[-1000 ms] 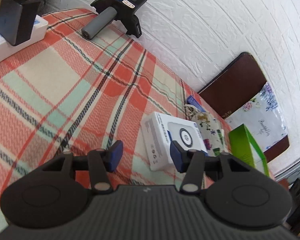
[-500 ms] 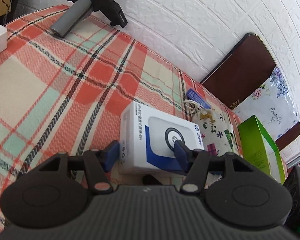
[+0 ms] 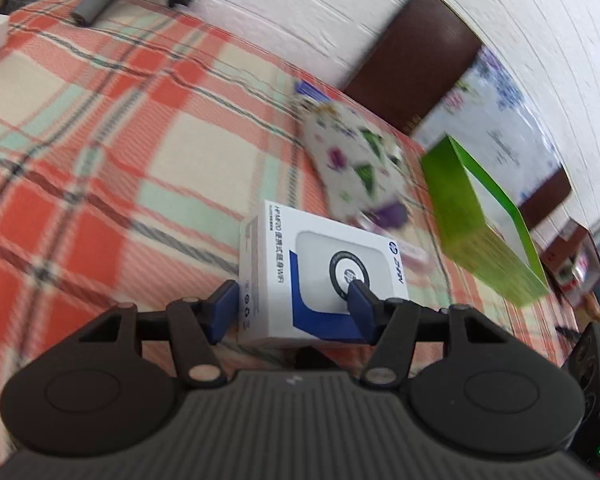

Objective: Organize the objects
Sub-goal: 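Carry the white HP box with the right gripper and release it into the box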

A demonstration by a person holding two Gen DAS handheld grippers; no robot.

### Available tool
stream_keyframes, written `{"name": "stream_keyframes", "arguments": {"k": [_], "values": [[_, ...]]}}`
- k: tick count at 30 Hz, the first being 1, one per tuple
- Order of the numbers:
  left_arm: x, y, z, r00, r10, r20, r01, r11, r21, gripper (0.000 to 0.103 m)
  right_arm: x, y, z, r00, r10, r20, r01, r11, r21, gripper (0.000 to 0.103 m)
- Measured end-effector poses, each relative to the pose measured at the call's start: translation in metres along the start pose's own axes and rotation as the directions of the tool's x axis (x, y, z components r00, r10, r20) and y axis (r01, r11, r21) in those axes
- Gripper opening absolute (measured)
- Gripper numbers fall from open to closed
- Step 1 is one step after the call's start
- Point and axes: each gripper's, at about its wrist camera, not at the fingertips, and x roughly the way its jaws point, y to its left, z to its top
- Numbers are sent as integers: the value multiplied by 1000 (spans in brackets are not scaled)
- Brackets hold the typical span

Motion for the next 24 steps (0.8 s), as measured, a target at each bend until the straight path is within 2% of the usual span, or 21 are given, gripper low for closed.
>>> {"name": "stream_keyframes", "arguments": {"k": [3,5,11,16,24], "values": [[6,-36,1,999,-48,10,47,996,76,62,-29,-18,-11,995,-86,56,83,995,59,87],[9,-64,11,995,-91,38,85,987,134,62,-45,-32,-8,983,-151,108,142,986,87,87],[38,-152,44,976,-212,57,188,940,286,62,-87,-99,5,920,-325,219,291,941,174,87],[82,-203,56,971,-238,27,214,911,352,62,-88,-161,7,899,-389,200,343,911,229,87],[150,-245,73,977,-212,-14,199,893,404,62,-58,-230,5,892,-432,132,385,880,278,86]]}}
